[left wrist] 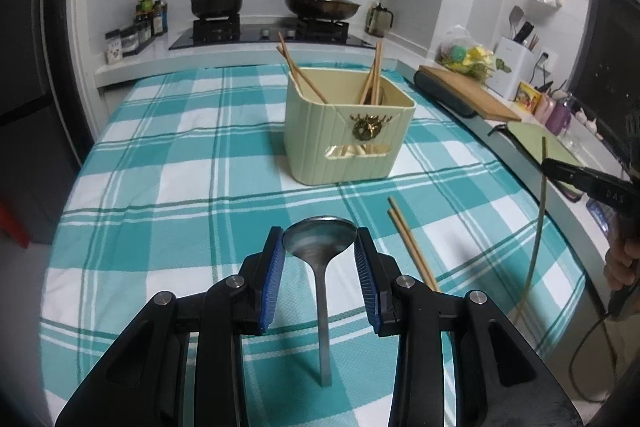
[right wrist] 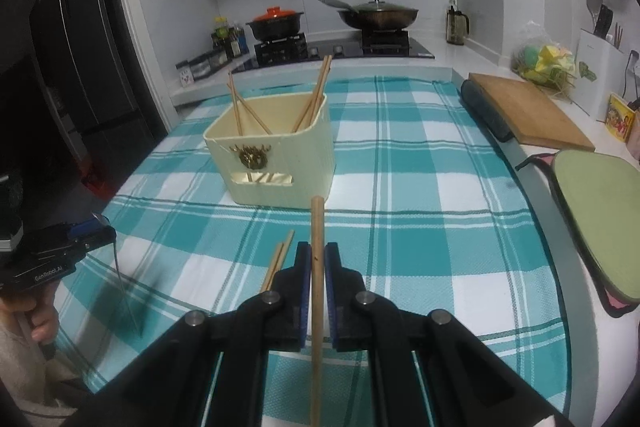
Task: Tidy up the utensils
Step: 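Lift the chopstick and small spoon and carry them over the cream holder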
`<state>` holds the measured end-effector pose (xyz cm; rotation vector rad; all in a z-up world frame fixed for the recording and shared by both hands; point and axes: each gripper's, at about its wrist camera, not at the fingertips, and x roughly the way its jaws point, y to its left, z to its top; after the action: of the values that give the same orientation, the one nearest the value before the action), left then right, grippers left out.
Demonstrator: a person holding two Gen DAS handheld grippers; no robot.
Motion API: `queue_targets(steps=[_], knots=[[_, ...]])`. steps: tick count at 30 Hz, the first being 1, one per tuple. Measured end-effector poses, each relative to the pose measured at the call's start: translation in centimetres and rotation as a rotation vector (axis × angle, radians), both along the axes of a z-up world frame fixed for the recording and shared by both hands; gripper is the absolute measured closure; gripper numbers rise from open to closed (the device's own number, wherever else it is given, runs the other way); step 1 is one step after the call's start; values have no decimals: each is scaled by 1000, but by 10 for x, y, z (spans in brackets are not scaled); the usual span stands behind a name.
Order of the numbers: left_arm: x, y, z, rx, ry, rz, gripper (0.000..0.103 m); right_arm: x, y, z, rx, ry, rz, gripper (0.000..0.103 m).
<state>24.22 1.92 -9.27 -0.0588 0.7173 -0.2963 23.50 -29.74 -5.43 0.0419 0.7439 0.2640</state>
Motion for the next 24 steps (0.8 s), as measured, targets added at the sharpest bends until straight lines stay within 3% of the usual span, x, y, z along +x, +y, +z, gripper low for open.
queue_targets(steps=[13, 24], knots=[[-19, -2, 45, -56, -85, -25, 68, -35, 2, 43, 13, -197, -32, 96], [-16, 1, 61, -60, -101, -17, 68, -39, 7, 56, 27, -236, -23, 96]])
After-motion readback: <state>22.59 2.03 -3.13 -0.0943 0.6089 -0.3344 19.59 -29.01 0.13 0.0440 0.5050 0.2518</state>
